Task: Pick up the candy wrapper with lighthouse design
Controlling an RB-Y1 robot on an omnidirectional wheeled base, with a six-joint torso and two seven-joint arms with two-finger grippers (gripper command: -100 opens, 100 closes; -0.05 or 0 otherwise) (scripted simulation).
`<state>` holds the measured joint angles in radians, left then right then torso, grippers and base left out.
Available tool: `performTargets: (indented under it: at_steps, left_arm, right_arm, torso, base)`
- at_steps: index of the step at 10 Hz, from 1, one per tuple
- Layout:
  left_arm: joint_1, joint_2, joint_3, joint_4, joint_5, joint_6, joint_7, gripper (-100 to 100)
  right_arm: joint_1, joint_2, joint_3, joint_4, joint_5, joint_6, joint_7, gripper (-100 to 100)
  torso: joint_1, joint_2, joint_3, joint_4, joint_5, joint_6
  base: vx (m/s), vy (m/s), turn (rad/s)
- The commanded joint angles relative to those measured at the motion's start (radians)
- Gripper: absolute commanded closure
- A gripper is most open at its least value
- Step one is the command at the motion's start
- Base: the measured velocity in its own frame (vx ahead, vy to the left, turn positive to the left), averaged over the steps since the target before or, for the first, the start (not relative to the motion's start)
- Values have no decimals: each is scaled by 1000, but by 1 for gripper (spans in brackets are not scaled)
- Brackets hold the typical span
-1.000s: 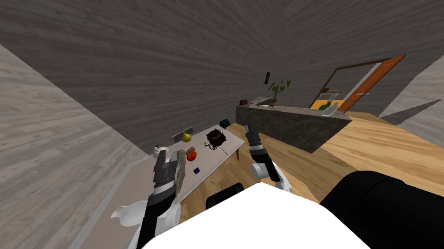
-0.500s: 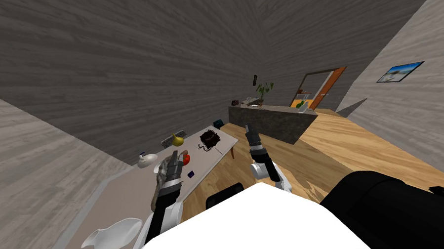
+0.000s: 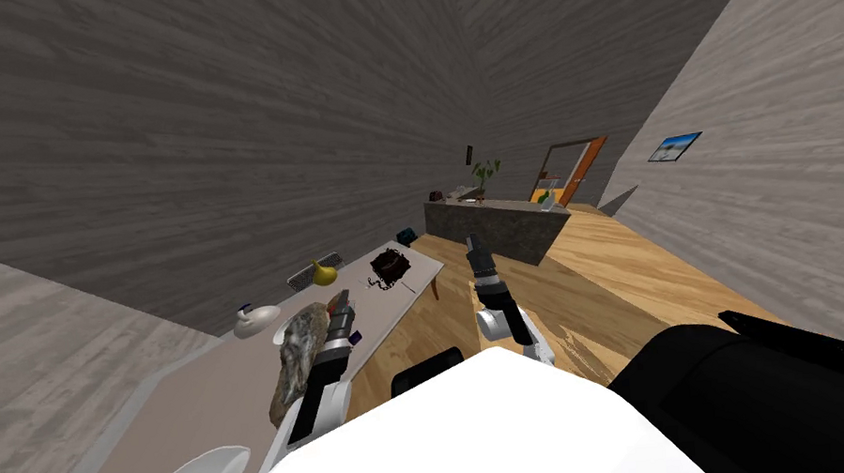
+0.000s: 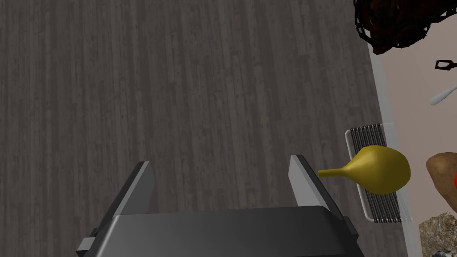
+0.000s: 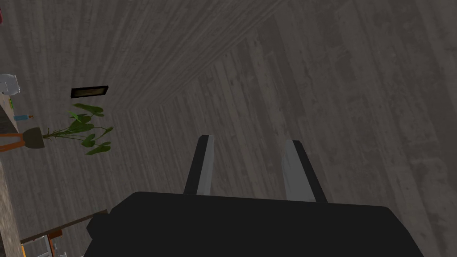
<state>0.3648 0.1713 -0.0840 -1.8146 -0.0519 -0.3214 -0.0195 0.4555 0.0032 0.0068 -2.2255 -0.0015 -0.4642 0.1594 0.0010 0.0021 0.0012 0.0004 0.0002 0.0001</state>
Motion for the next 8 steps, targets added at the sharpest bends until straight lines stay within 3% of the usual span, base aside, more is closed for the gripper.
performTargets:
  at_steps: [1,2,5,6,7,8]
  left_arm:
    - [4,12,2,13,3,40,1,-100]
    - [-15,16,3,58,3,72,-6,-100]
    - [-35,20,4,105,4,132,-13,-100]
    - [-57,23,7,152,6,168,-20,-100]
    - [-57,23,7,152,6,181,-20,-100]
    - [-80,26,10,182,9,232,-28,-100]
  right_arm:
    - [0,0,0,0,0,0,0,0]
    - [0,0,0,0,0,0,0,0]
    - [0,0,0,0,0,0,0,0]
    - [0,0,0,0,0,0,0,0]
    - [0,0,0,0,0,0,0,0]
    - [0,0,0,0,0,0,0,0]
  torso:
    - [0,0,0,0,0,0]
    - [0,0,0,0,0,-1]
    - [0,-1,0,0,0,0]
    - [0,-1,0,0,0,-1]
    - [0,0,0,0,0,0]
    - [0,-1,0,0,0,-1]
  base:
    - [-29,7,-116]
    - [-31,-4,-202]
    - [-26,5,-151]
    - [-27,1,-189]
    - [-24,3,-109]
    - [-29,2,-207]
